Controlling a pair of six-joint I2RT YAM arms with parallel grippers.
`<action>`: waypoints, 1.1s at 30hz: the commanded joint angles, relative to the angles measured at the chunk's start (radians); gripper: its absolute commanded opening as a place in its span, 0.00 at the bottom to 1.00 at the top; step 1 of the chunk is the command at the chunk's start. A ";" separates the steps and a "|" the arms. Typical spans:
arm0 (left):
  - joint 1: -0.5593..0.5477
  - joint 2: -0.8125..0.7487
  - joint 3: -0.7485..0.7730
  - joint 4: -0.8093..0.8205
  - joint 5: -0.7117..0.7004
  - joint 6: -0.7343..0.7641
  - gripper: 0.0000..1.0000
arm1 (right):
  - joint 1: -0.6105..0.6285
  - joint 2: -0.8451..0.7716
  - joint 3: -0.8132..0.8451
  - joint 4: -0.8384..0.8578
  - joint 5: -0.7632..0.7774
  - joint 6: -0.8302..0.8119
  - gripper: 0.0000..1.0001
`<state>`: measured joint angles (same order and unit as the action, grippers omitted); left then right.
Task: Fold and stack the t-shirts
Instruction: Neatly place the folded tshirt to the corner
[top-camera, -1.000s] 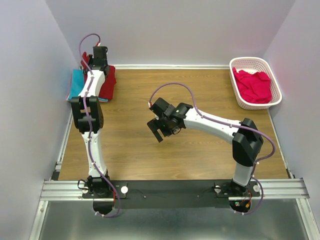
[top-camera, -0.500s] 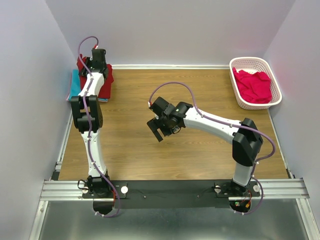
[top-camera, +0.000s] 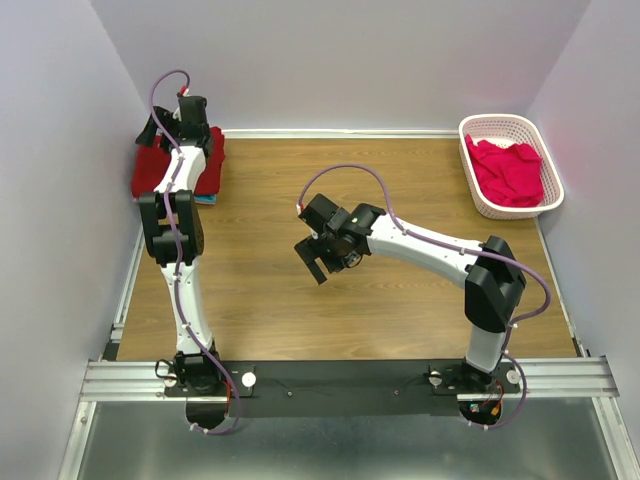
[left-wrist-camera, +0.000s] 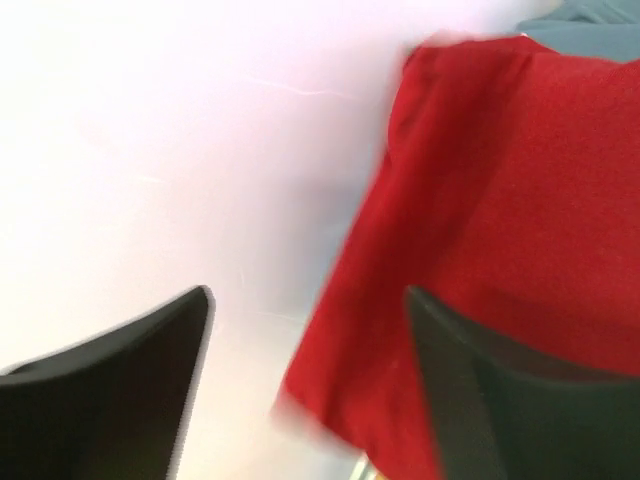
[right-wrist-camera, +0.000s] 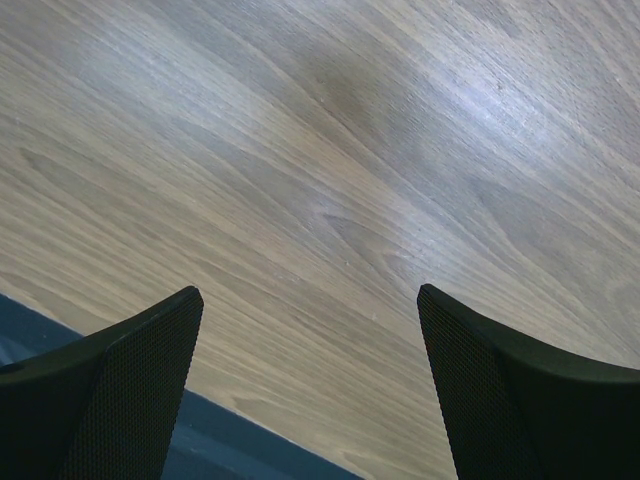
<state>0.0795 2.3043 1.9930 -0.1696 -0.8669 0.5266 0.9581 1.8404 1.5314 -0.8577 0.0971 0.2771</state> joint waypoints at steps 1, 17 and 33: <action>0.009 -0.034 -0.005 0.050 -0.053 -0.019 0.96 | -0.002 0.002 0.022 -0.017 0.027 0.019 0.95; -0.063 -0.337 0.040 -0.151 0.468 -0.578 0.98 | -0.224 -0.115 -0.051 0.009 0.303 0.099 0.98; -0.064 -1.320 -0.598 -0.110 0.662 -0.800 0.99 | -0.650 -0.736 -0.105 0.039 0.464 0.129 1.00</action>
<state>0.0128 1.1286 1.4944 -0.2684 -0.1921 -0.2188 0.3038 1.2480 1.4593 -0.8276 0.4469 0.3965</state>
